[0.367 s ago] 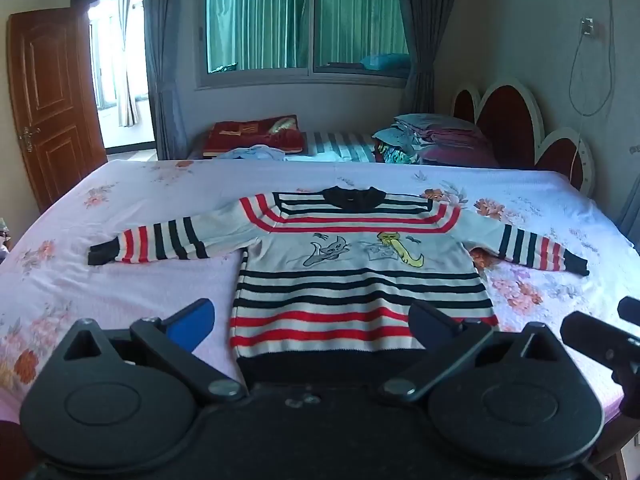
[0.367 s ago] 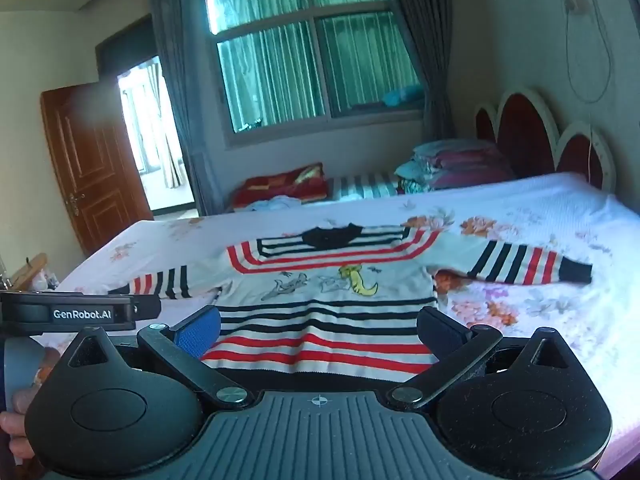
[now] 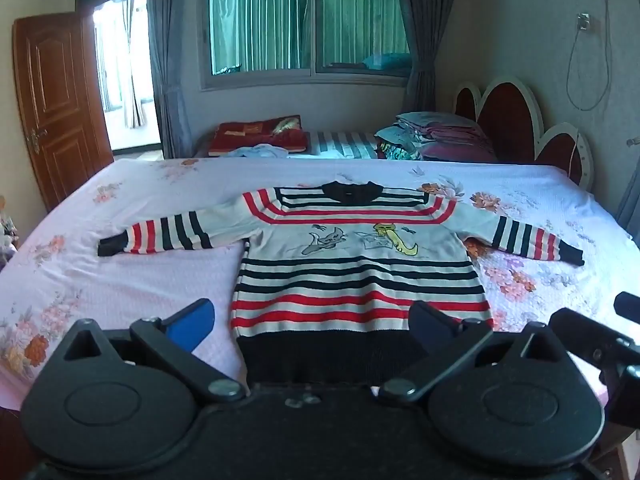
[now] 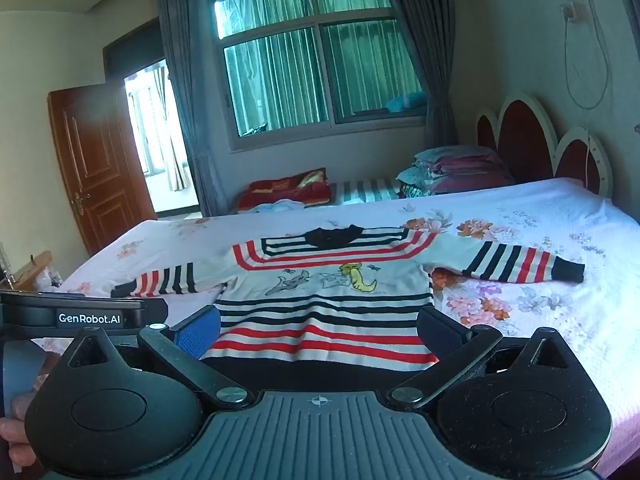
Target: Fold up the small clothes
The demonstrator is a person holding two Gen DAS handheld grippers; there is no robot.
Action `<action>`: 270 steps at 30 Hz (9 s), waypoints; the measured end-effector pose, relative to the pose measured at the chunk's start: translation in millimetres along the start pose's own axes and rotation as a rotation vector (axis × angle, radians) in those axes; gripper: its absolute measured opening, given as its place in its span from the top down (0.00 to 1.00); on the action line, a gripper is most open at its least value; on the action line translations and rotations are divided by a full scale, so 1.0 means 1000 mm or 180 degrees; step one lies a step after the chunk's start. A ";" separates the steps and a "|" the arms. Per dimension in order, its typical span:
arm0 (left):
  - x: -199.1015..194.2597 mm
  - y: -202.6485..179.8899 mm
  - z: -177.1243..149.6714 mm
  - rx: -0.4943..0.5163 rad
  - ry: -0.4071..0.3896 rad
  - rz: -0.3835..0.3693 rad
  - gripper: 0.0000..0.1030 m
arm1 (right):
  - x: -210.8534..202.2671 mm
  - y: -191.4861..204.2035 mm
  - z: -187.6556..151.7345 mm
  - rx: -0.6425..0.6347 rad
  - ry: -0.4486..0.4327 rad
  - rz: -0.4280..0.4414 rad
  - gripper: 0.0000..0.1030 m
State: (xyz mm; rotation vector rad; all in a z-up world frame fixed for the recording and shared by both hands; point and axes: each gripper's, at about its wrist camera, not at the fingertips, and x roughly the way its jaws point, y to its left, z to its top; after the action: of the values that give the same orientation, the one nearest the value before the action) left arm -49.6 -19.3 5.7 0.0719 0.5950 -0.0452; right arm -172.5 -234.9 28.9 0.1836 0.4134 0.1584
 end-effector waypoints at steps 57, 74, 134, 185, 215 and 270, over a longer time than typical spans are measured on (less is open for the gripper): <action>0.001 -0.001 0.005 -0.0061 0.0029 0.0016 0.00 | 0.051 -0.027 0.000 0.0083 0.0077 -0.0079 0.00; 0.004 0.002 0.004 -0.0071 0.0022 0.0044 0.00 | 0.057 -0.028 0.000 0.0106 0.0098 -0.0112 0.00; 0.262 0.082 0.077 -0.0089 0.0482 -0.0207 0.00 | 0.262 -0.070 0.035 0.0464 0.0256 -0.1162 0.00; 0.398 -0.051 0.095 -0.0146 0.0806 -0.0066 0.21 | 0.362 -0.433 0.013 0.1633 0.0375 -0.1967 0.93; 0.415 0.038 0.095 -0.0566 0.0851 -0.0723 0.17 | 0.522 -0.096 0.029 0.0381 0.1059 0.0250 0.62; 0.444 0.057 0.094 -0.0853 0.0417 -0.0479 0.46 | 0.429 -0.230 0.027 0.0630 0.0949 -0.0679 0.80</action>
State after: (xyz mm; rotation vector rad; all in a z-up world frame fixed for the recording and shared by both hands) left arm 374.2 20.3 -163.0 -0.2316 0.7320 -0.1068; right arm 253.2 -381.4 -159.1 0.3105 0.7428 -0.0673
